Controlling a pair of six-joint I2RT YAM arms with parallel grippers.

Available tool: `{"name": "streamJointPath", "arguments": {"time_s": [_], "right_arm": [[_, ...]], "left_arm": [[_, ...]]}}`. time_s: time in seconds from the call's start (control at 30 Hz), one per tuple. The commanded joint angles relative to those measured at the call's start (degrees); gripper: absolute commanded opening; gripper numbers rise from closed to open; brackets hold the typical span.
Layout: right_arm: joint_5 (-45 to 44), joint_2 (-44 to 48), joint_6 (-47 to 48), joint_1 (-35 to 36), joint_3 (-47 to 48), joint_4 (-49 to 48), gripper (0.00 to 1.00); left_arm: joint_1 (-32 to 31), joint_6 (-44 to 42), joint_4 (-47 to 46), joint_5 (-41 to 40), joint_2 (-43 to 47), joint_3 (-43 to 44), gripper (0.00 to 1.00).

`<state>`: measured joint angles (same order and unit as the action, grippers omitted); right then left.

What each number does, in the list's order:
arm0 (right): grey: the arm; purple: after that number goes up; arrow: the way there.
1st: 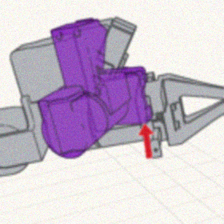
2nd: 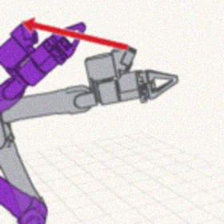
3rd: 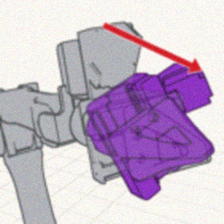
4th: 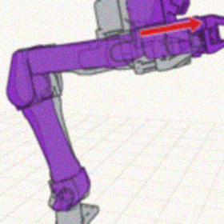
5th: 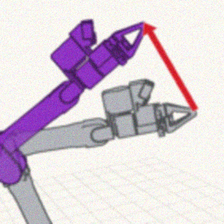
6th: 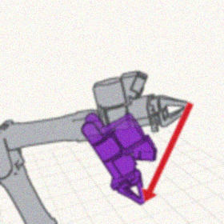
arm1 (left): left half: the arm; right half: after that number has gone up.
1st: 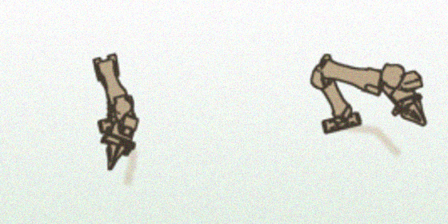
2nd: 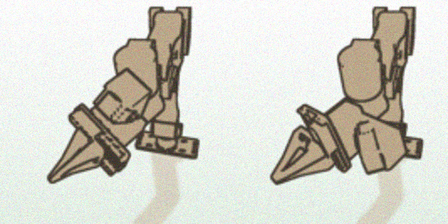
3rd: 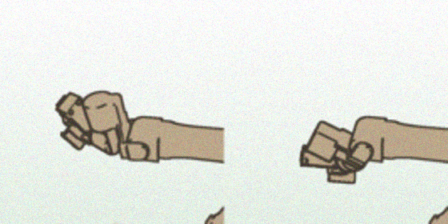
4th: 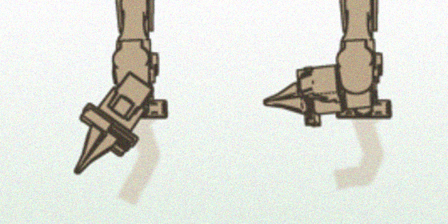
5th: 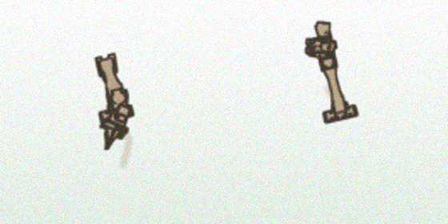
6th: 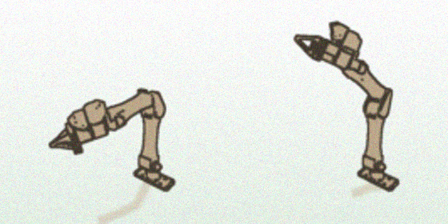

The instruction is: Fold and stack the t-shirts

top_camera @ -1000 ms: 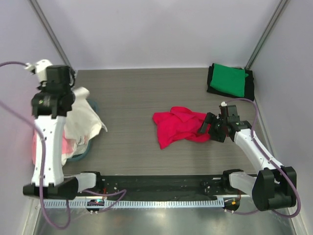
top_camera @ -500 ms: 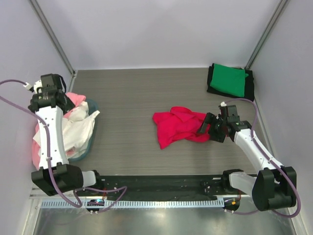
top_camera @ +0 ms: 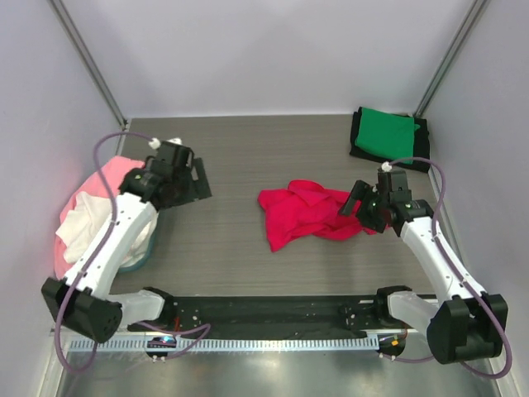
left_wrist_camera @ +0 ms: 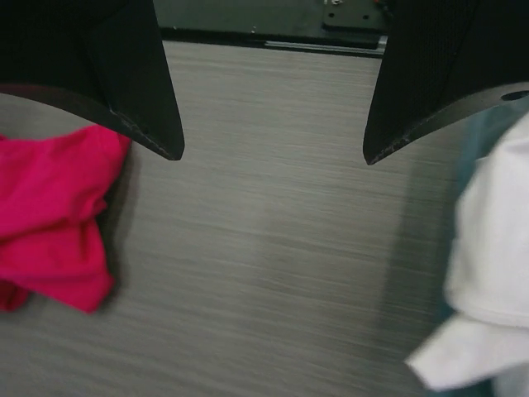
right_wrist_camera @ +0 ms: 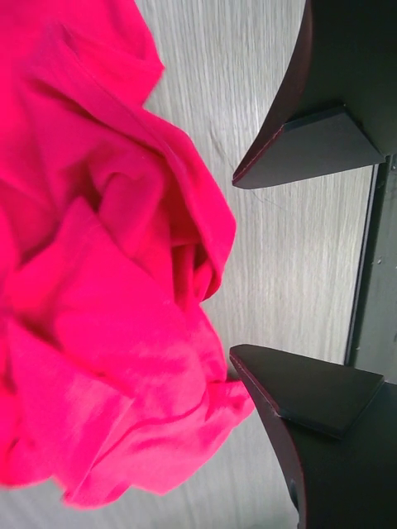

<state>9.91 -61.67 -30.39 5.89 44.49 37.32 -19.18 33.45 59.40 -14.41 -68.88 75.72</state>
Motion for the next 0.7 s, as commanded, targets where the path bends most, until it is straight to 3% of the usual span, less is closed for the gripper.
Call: {"name": "streamJointPath", "arguments": {"time_s": [0.0, 0.1, 0.27, 0.33, 0.5, 0.67], "right_arm": [[-4.72, 2.78, -1.07, 0.26, 4.55, 2.58, 0.82], [-6.74, 3.75, -1.16, 0.17, 5.26, 3.46, 0.83], [-7.97, 3.14, -0.99, 0.26, 4.99, 3.9, 0.82], [-9.64, 2.87, -1.51, 0.26, 4.73, 4.25, 0.83], [-23.41, 3.13, -5.55, 0.09, 4.12, 5.66, 0.81], [-29.33, 7.08, -9.42, 0.0, 2.09, 4.87, 0.81]], "left_arm": [[-4.45, 3.63, -14.08, 10.79, -4.75, -4.52, 0.89], [-7.27, 4.78, -23.23, 16.24, -10.63, -7.61, 0.83], [-12.44, 3.29, -29.16, 16.09, -19.79, -1.31, 0.77], [-15.0, 1.88, -28.64, 15.38, -24.69, 3.01, 0.75], [-24.3, 0.48, -23.54, 10.65, -34.37, 17.58, 0.76], [-28.45, 2.58, -20.3, 10.46, -45.35, 26.4, 0.75]]}}
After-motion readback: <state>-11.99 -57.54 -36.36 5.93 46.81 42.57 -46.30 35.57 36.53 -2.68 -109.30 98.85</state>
